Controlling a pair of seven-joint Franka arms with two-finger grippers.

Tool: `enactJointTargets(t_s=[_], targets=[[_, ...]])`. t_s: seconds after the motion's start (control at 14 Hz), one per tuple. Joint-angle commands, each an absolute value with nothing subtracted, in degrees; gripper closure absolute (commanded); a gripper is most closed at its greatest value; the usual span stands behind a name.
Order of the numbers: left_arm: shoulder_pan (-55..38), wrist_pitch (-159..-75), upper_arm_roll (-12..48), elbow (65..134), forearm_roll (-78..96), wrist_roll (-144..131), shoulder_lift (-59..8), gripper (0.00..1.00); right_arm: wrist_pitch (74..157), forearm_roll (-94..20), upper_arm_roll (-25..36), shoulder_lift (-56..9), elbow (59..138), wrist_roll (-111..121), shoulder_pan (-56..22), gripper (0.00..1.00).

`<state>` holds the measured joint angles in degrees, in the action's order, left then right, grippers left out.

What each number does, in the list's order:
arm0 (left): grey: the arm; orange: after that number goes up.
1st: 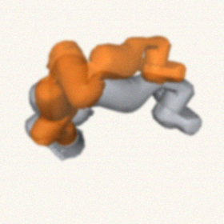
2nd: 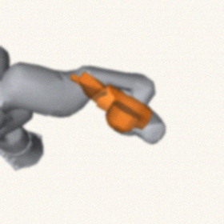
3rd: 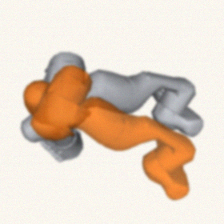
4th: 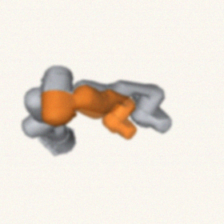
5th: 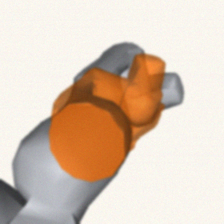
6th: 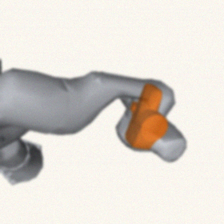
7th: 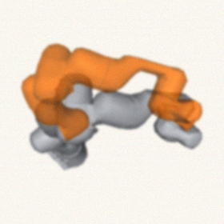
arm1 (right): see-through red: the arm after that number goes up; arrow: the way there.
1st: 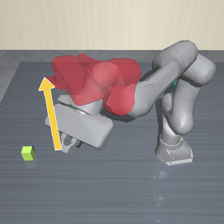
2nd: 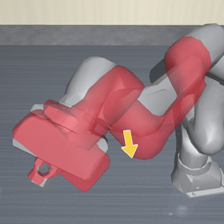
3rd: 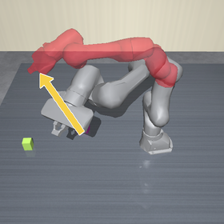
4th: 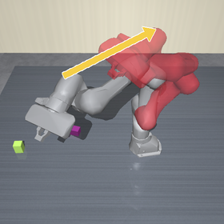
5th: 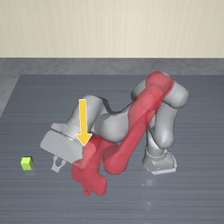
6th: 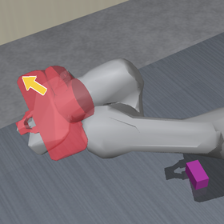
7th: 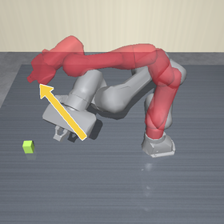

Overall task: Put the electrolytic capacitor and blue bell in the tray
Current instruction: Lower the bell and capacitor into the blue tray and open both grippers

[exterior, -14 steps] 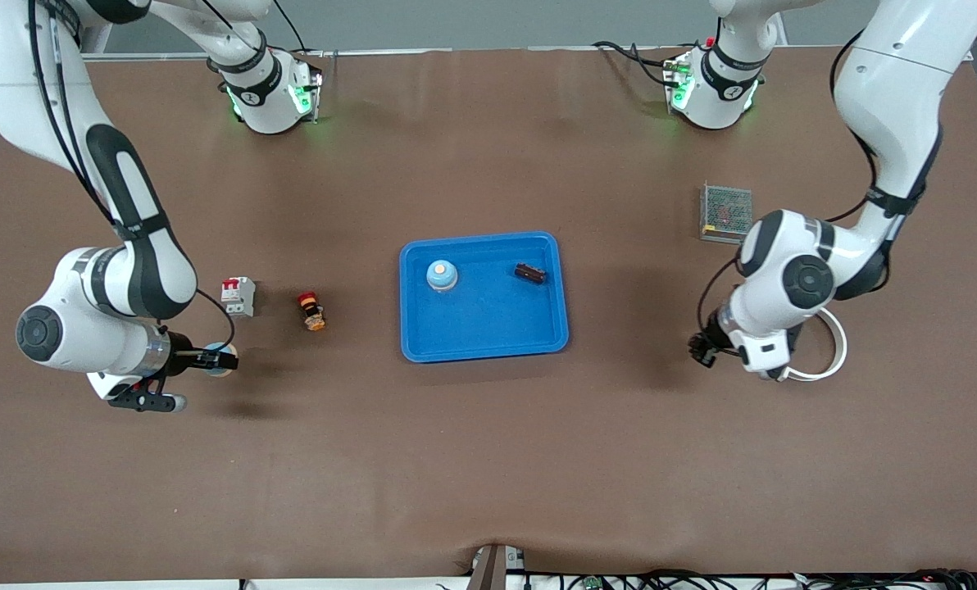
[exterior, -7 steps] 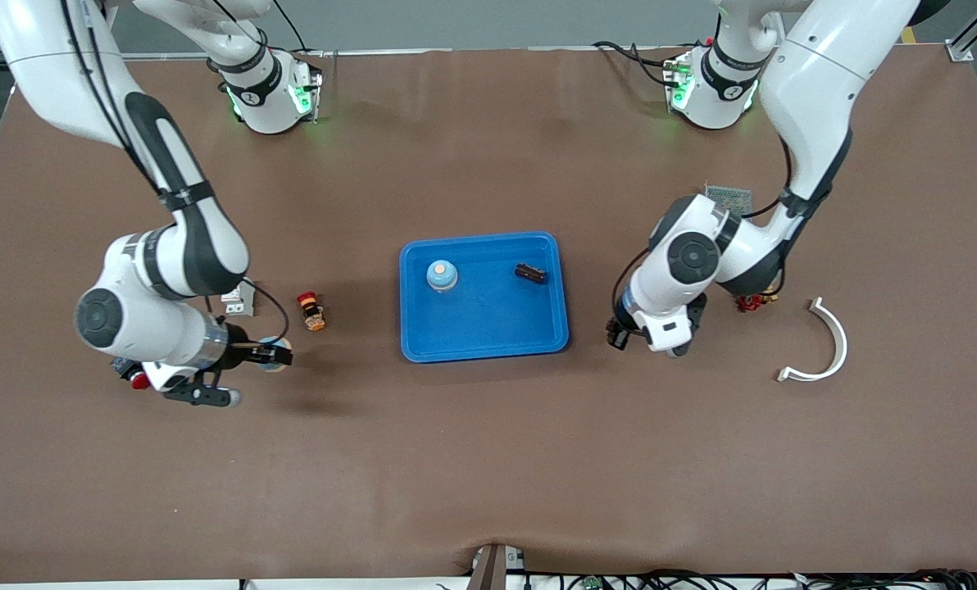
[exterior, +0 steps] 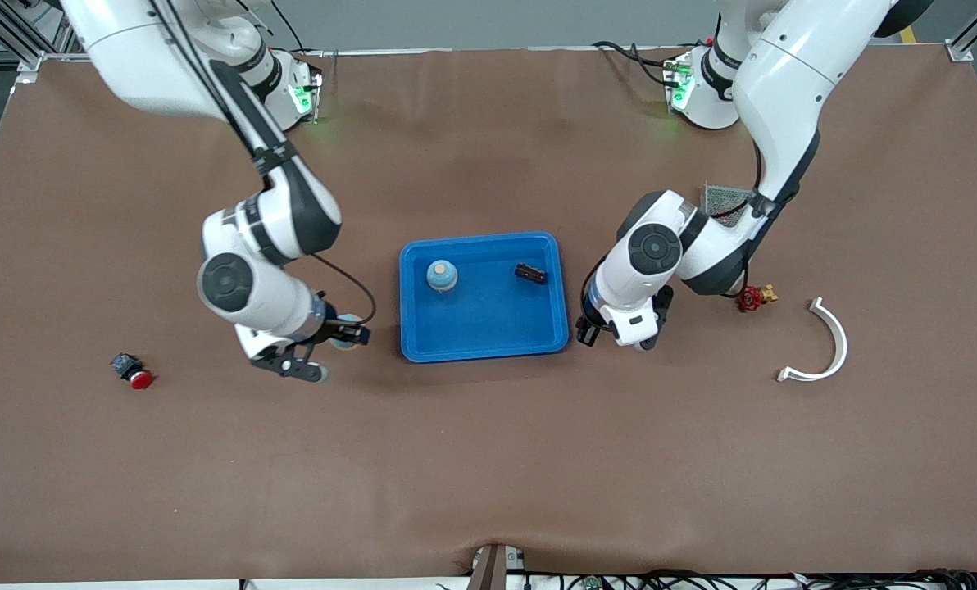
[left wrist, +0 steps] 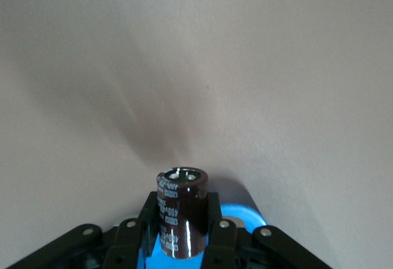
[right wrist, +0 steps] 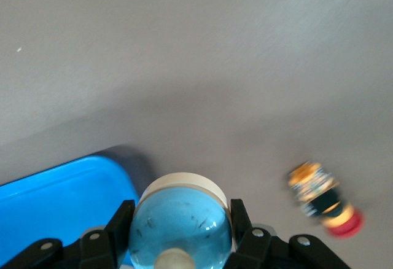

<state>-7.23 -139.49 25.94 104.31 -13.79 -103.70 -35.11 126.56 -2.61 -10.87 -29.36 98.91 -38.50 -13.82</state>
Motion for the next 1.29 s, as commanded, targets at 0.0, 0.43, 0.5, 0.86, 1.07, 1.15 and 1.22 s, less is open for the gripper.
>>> enactJointTargets(t_s=[0.0, 0.43, 0.5, 0.86, 1.07, 1.15, 1.22], targets=[[-10.1, -139.3, 25.6, 100.7, -13.2, -106.3, -37.5, 1.00, 129.1, -1.3, -10.5, -28.7, 100.1, -46.7, -18.3, 1.00], [-13.1, -139.8, 25.4, 96.7, -13.5, -111.7, -41.0, 1.00, 135.1, -1.1, -9.9, -32.2, 100.1, -55.2, -25.1, 1.00], [-13.2, -139.8, 25.4, 96.6, -13.8, -112.4, -41.0, 1.00, 136.4, -1.0, -9.8, -33.2, 100.1, -55.9, -25.7, 1.00], [-14.5, -139.9, 25.2, 96.6, -14.0, -115.0, -41.5, 1.00, 143.2, 5.8, -9.8, -39.6, 99.9, -61.9, -27.6, 1.00], [-14.9, -139.9, 25.2, 96.6, -14.0, -116.3, -41.7, 1.00, 143.5, 5.8, -9.8, -40.8, 99.7, -62.1, -28.4, 1.00], [-14.9, -139.9, 25.2, 96.7, -14.0, -116.4, -41.7, 1.00, 143.5, 5.9, -9.8, -40.9, 99.7, -62.2, -28.6, 1.00], [-15.3, -139.9, 25.1, 96.8, -14.0, -116.4, -41.9, 1.00, 143.5, 5.8, -9.8, -41.1, 99.6, -62.3, -28.6, 1.00]])
